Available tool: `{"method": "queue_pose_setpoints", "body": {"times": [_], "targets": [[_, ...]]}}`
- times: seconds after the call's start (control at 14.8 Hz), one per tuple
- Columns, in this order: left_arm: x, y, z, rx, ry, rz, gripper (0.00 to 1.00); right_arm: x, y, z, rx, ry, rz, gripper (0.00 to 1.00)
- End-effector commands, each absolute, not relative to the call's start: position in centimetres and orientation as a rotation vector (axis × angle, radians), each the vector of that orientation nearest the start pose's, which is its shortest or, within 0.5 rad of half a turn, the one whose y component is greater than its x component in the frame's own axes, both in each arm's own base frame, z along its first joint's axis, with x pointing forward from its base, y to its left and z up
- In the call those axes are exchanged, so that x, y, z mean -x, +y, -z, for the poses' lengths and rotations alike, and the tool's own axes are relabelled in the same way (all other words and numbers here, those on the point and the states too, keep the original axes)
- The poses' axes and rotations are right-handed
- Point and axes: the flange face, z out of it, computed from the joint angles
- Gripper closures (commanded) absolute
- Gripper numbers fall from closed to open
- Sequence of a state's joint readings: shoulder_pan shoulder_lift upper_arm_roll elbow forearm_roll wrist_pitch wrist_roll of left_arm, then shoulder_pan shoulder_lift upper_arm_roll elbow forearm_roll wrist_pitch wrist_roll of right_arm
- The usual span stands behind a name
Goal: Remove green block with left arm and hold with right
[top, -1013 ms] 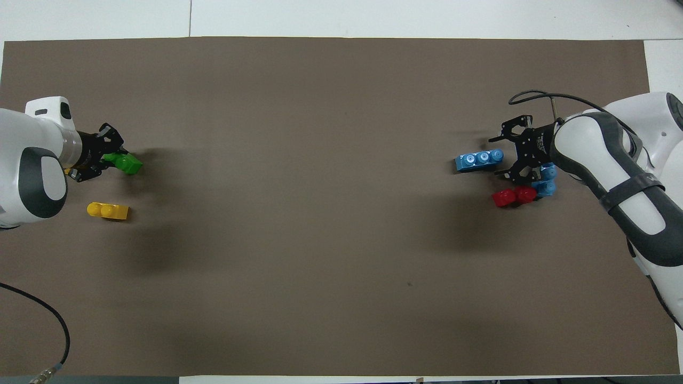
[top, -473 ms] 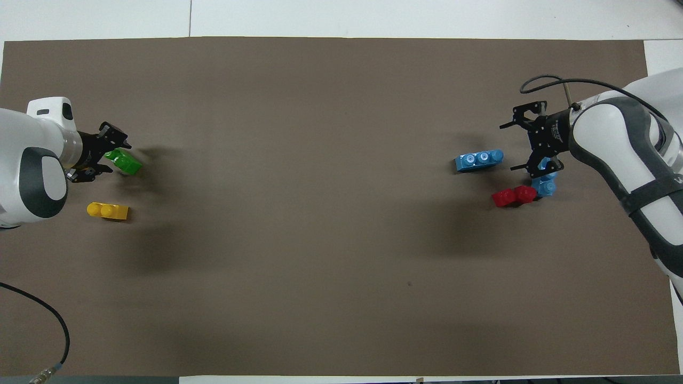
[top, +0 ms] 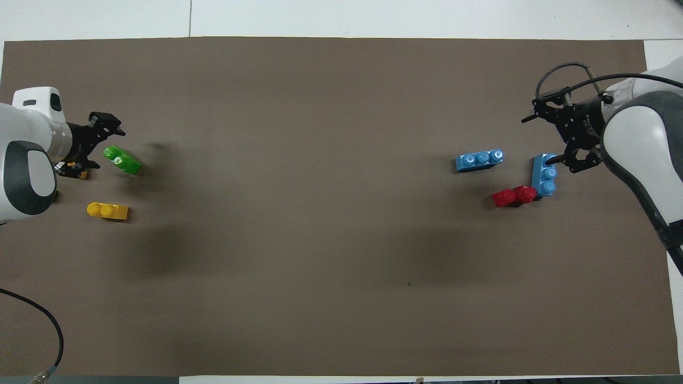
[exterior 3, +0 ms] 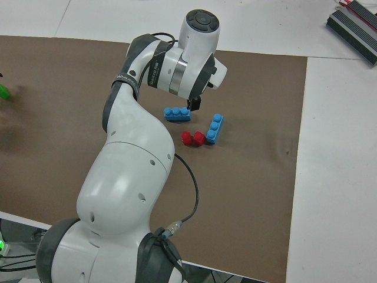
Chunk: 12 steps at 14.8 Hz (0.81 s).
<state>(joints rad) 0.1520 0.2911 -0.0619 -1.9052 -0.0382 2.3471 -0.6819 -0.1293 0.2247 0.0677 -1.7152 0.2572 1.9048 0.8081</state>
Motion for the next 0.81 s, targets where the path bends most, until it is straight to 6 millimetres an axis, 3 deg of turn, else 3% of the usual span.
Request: {"method": "queue_pose_setpoints", "body": {"times": [0.0, 0.27, 0.41, 0.74], "targets": [[-61.9, 5.2, -39.3, 2.983, -1.216, 0.177, 0.0, -61.1, -2.6, -49.9, 2.796, 1.09, -0.123, 0.0], [-61.1, 3.8, -43.4, 2.998, -1.171, 0.169, 0.0, -57.8, -2.1, -55.7, 2.984, 0.686, -0.066, 0.0], [-60.4, 2.8, -45.1, 3.02, -1.084, 0.159, 0.0, -56.5, -0.6, -57.9, 3.062, 0.47, -0.028, 0.0], [-58.1, -0.1, -50.5, 3.043, -0.805, 0.171, 0.0, -53.6, -0.4, -60.7, 3.12, 0.1, -0.051, 0.0]]}}
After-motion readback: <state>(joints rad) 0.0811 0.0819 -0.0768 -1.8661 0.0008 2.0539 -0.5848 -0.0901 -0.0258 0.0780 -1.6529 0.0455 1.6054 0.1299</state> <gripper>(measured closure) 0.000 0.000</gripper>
